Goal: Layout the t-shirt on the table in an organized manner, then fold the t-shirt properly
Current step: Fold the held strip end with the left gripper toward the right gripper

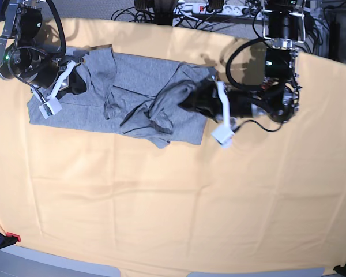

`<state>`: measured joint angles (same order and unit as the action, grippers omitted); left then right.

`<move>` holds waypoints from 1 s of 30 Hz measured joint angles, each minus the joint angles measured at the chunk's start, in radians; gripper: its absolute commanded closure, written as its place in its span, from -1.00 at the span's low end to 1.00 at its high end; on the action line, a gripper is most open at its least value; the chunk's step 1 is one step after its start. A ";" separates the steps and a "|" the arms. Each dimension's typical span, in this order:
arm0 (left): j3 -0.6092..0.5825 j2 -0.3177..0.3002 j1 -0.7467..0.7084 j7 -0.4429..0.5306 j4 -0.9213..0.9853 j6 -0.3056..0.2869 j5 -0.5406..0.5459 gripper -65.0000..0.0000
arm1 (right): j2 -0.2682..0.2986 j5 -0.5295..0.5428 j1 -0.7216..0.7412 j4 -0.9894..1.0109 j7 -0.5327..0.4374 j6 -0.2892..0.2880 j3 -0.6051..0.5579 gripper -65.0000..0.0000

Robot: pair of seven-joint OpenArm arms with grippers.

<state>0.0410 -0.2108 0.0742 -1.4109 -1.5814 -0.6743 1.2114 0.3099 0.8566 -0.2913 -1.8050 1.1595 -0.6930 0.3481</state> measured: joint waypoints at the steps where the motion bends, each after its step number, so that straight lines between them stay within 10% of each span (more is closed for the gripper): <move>1: -0.026 0.000 -0.002 0.000 0.000 0.000 0.000 1.00 | 0.000 0.000 0.000 0.000 0.000 0.000 0.000 1.00; 14: -0.323 -0.002 0.018 -0.004 0.000 -0.018 0.121 1.00 | 0.000 0.008 0.000 0.000 0.000 0.000 0.000 1.00; 18: -0.219 -0.002 0.082 0.004 -0.009 -0.016 0.257 1.00 | 0.000 0.008 0.000 0.000 0.000 0.000 0.000 1.00; 24: 0.043 -0.005 0.098 0.000 -0.019 -0.016 0.248 1.00 | 0.000 0.008 0.000 0.000 0.000 0.000 0.000 1.00; 30: 0.060 -0.001 0.043 -0.003 -0.019 -0.014 0.114 1.00 | 0.000 0.009 0.014 0.000 0.001 0.000 0.000 1.00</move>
<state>0.1009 -0.2119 0.1169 -1.4143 -1.6009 -0.6888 1.3258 0.3096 0.8654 -0.2775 -1.8050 1.1603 -0.6930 0.3477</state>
